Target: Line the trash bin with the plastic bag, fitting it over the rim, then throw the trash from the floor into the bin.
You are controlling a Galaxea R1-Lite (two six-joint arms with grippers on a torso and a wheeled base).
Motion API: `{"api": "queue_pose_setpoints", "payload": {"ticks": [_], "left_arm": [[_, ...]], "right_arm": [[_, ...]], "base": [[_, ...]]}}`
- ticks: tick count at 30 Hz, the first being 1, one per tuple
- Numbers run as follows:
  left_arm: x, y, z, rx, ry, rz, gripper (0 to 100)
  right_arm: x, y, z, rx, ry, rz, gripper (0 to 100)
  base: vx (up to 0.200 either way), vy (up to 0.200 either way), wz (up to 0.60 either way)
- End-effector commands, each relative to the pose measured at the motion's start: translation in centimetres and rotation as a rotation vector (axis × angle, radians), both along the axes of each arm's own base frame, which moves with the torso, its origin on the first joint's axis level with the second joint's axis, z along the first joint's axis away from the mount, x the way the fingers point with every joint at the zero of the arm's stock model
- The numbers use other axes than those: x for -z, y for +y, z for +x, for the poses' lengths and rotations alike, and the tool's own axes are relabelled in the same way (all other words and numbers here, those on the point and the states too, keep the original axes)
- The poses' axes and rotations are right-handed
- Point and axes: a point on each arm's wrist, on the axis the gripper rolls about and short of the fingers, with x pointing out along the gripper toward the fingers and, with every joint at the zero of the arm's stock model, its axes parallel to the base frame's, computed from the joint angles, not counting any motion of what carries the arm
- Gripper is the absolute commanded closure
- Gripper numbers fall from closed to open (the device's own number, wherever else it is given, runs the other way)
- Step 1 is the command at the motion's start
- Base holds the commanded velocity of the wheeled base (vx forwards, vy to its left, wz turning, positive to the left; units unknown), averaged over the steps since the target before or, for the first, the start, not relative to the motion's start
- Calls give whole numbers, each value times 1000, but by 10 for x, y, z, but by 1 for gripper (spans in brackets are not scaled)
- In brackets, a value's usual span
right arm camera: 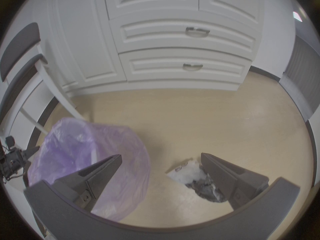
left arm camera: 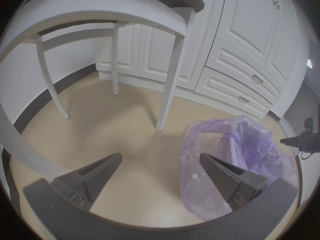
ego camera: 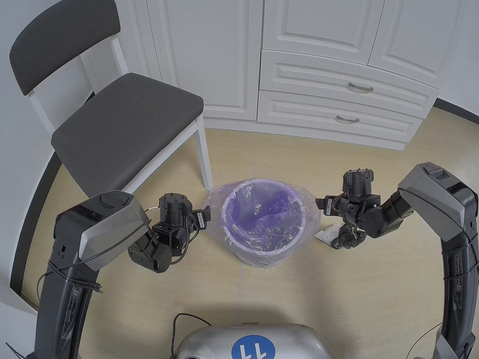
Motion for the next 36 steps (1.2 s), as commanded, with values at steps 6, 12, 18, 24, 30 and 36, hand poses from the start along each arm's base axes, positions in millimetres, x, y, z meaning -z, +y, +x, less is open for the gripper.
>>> {"api": "queue_pose_setpoints", "payload": {"ticks": [6, 12, 18, 24, 30, 36], "left_arm": [[-6, 8, -35, 98, 1, 67, 0], [-2, 12, -45, 120, -31, 118, 0], [-1, 14, -50, 142, -55, 143, 0], [3, 15, -53, 159, -57, 162, 0], [9, 15, -51, 160, -51, 164, 0], [18, 15, -51, 179, -31, 163, 0]], "right_arm": [[17, -5, -9, -76, 153, 17, 0], [66, -2, 6, -68, 202, 14, 0], [87, 0, 23, -16, 194, 77, 0], [91, 1, 28, -6, 236, 78, 0], [105, -1, 54, 120, 174, 14, 0], [112, -3, 67, 183, 177, -8, 0]], "base": [[0, 0, 0], [0, 0, 0], [0, 0, 0], [0, 0, 0], [0, 0, 0], [0, 0, 0]]}}
